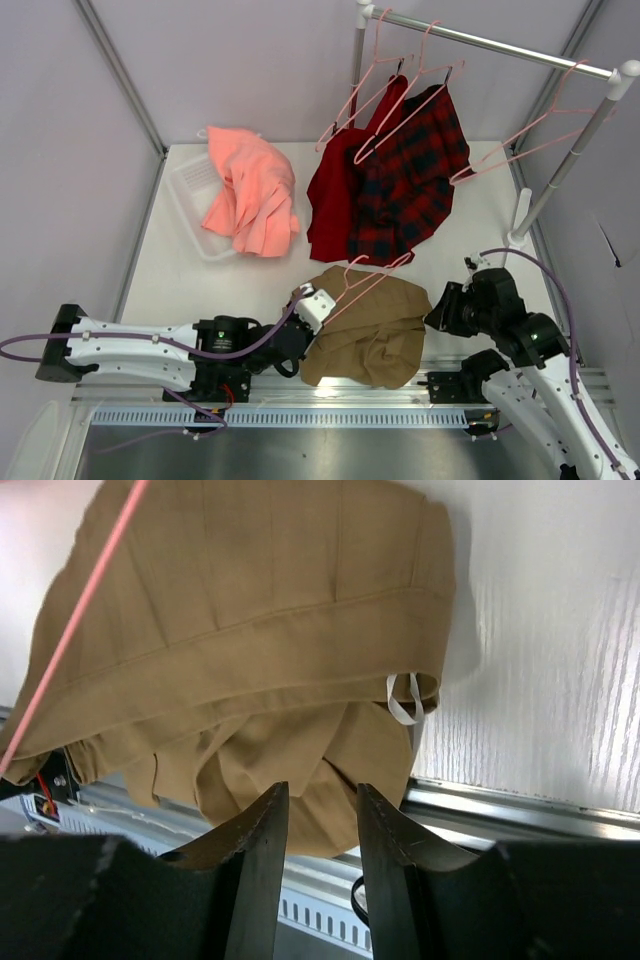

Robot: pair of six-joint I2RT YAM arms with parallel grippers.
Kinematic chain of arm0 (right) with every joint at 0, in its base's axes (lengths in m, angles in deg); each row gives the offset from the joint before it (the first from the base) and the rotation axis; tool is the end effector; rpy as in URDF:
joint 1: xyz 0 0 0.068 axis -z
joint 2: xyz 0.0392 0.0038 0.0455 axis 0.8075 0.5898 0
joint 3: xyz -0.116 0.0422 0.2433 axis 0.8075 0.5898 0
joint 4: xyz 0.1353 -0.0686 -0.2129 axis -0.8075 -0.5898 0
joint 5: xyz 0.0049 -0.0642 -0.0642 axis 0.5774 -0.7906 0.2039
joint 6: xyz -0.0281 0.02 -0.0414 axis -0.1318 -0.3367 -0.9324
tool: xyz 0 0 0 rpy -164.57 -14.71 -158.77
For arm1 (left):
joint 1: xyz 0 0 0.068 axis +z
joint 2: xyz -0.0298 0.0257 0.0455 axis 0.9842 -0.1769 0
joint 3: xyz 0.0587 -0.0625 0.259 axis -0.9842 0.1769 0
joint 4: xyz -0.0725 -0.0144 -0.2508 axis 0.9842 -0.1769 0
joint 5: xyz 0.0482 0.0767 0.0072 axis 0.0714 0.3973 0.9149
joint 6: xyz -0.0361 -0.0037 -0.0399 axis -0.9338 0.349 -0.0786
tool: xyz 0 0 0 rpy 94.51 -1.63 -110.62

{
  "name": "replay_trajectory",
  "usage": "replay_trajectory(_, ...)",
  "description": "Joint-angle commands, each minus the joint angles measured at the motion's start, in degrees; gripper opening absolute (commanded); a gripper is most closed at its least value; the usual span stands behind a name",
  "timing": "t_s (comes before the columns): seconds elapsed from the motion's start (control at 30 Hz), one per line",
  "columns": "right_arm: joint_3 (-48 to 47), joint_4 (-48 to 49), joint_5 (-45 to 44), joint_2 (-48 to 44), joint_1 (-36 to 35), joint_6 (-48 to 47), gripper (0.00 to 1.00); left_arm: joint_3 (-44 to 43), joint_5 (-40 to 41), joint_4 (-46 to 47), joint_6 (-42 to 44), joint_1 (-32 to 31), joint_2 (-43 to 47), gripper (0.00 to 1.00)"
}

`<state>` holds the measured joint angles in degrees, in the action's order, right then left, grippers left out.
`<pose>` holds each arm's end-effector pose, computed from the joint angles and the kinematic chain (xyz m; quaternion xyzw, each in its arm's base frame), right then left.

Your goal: Place the skirt on the hanger

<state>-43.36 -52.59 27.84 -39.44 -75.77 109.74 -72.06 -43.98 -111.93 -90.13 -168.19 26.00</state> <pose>0.0788 0.0384 0.2627 0.0407 0.9297 0.2319 0.2833 0.0258 -0.1936 0.2692 0.3593 0.7886 -0.1919 0.4606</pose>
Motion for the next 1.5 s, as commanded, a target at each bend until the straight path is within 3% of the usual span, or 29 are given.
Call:
replay_trajectory(0.0,0.13,2.01,-1.90,1.20,-2.17,1.97,0.39,-0.32,1.60,0.34,-3.07,-0.04,0.54,0.00)
replay_trajectory(0.43,-0.48,-0.03,-18.85,10.08,-16.40,13.48,0.37,-0.66,1.69,0.77,-2.90,0.22,-0.33,0.00)
replay_trajectory(0.63,-3.64,3.68,-28.53,20.18,-25.80,16.22,0.44,0.12,1.43,1.13,-3.33,0.22,0.98,0.00)
replay_trajectory(0.73,-5.93,3.41,-32.75,25.37,-26.95,15.25,0.44,0.48,1.43,0.69,-3.60,0.22,2.30,0.00)
replay_trajectory(1.0,-3.74,6.75,-31.45,25.12,-27.92,13.41,0.35,1.00,1.69,-0.10,-3.86,0.22,4.15,0.01)
replay_trajectory(1.17,-3.47,4.73,-34.08,26.44,-33.36,16.30,0.35,1.09,1.43,0.33,-3.51,0.22,3.88,0.01)
replay_trajectory(1.47,-3.73,1.83,-36.46,30.48,-35.39,20.34,0.39,1.53,1.16,-0.19,-3.86,0.22,4.50,0.01)
